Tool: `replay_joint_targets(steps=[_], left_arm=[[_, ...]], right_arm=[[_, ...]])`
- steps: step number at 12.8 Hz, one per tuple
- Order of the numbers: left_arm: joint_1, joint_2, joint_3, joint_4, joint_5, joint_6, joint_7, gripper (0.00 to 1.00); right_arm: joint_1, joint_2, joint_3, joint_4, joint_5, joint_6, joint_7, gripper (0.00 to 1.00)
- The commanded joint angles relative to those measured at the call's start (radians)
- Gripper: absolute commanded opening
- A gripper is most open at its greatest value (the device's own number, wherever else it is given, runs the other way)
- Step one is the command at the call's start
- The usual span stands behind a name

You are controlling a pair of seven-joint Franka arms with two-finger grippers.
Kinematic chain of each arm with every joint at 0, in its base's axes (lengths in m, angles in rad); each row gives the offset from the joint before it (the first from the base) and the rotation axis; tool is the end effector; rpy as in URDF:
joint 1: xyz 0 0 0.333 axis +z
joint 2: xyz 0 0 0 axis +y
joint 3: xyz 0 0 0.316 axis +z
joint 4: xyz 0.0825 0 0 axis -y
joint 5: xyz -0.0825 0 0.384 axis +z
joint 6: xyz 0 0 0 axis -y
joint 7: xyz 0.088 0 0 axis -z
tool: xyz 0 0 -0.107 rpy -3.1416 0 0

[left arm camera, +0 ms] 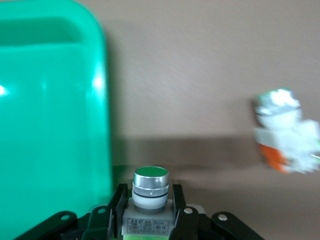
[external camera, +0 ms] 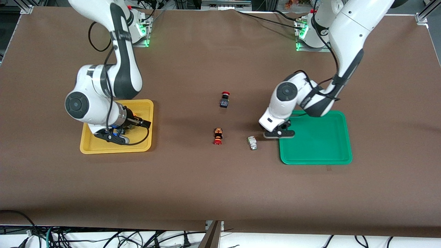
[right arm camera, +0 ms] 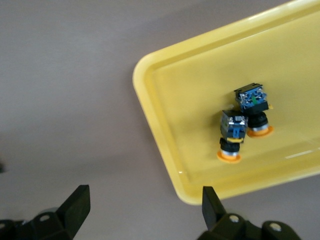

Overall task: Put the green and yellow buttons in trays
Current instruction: 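Lower the white button into the green tray while the right gripper withdraws, then reach the left gripper to the second white green-capped button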

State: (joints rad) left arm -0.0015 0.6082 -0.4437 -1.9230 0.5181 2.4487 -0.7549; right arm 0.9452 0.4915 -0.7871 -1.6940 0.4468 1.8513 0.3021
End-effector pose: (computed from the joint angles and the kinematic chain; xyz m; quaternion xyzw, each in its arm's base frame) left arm 0.5669 -0.2587 0.1972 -0.9991 0.0114 -0.0275 0.0292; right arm 0.6095 0.1850 0.3639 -0.9861 0.1384 0.0908 0.0151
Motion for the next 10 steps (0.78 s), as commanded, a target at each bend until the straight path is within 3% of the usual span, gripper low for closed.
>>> replay_joint_targets(steps=[1, 3, 4, 5, 7, 10], left_arm=[[0.001, -0.039, 0.06, 0.007, -0.123, -0.028, 0.208, 0.0], [0.002, -0.039, 0.101, 0.002, -0.165, -0.028, 0.296, 0.0], [0.003, -0.041, 0.105, 0.008, -0.243, -0.034, 0.29, 0.0], [0.003, -0.053, 0.106, 0.045, -0.376, -0.098, 0.305, 0.0], [0.003, -0.05, 0.12, 0.207, -0.425, -0.346, 0.383, 0.0], [0.008, -0.05, 0.245, 0.222, -0.437, -0.369, 0.679, 0.0]], right_arm=[[0.049, -0.115, -0.009, 0.031, -0.106, -0.076, 0.08, 0.99], [0.047, -0.189, -0.003, 0.036, -0.141, -0.119, 0.075, 0.99], [0.035, -0.245, 0.015, 0.036, -0.199, -0.154, 0.078, 0.99], [-0.015, -0.298, 0.067, 0.036, -0.268, -0.196, 0.072, 0.99], [-0.193, -0.408, 0.253, 0.03, -0.371, -0.267, 0.063, 0.99], [-0.423, -0.502, 0.452, 0.025, -0.41, -0.34, 0.011, 0.99]])
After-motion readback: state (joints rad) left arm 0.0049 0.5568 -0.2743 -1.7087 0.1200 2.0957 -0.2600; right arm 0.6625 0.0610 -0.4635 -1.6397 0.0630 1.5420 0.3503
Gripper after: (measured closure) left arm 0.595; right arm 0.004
